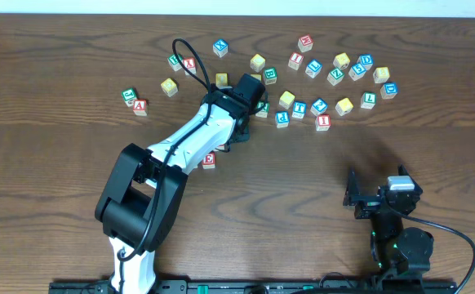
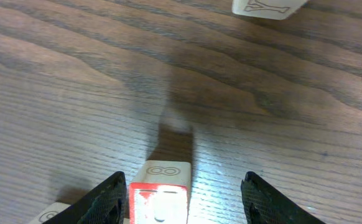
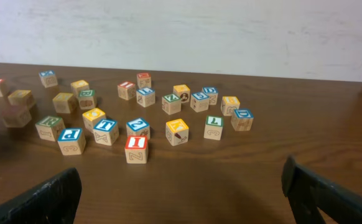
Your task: Spell out NEURIPS
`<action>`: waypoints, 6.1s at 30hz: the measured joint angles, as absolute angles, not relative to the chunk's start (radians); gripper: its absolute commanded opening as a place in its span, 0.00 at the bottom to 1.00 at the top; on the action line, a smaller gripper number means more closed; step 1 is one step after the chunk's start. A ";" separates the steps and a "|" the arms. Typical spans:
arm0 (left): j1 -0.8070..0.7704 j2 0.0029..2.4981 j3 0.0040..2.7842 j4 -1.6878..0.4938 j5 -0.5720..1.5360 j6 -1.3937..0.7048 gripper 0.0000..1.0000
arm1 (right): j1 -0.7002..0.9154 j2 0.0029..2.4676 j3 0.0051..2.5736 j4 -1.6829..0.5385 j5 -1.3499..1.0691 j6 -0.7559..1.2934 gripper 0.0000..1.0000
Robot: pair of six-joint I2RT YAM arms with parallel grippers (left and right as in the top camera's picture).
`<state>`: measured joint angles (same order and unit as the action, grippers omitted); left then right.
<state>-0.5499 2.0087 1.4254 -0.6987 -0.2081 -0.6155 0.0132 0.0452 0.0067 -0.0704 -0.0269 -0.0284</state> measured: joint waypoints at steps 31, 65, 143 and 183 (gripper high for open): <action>-0.550 2.009 1.369 -0.683 -0.238 -0.659 0.53 | 0.013 0.045 0.007 -0.070 -0.027 -0.028 0.99; -0.511 2.009 1.343 -0.658 -0.155 -0.624 0.53 | 0.013 0.045 0.007 -0.071 -0.027 -0.028 0.99; -0.747 1.724 1.264 -0.690 -0.172 -0.577 0.25 | 0.013 0.045 0.007 -0.070 -0.027 -0.028 0.99; -0.679 1.724 1.040 -0.464 -0.216 -0.610 0.25 | 0.013 0.045 0.007 -0.071 -0.027 -0.028 0.99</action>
<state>-0.6792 1.7241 1.0397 -0.4637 -0.2161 -0.6102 0.0132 0.0452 0.0067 -0.0708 -0.0269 -0.0280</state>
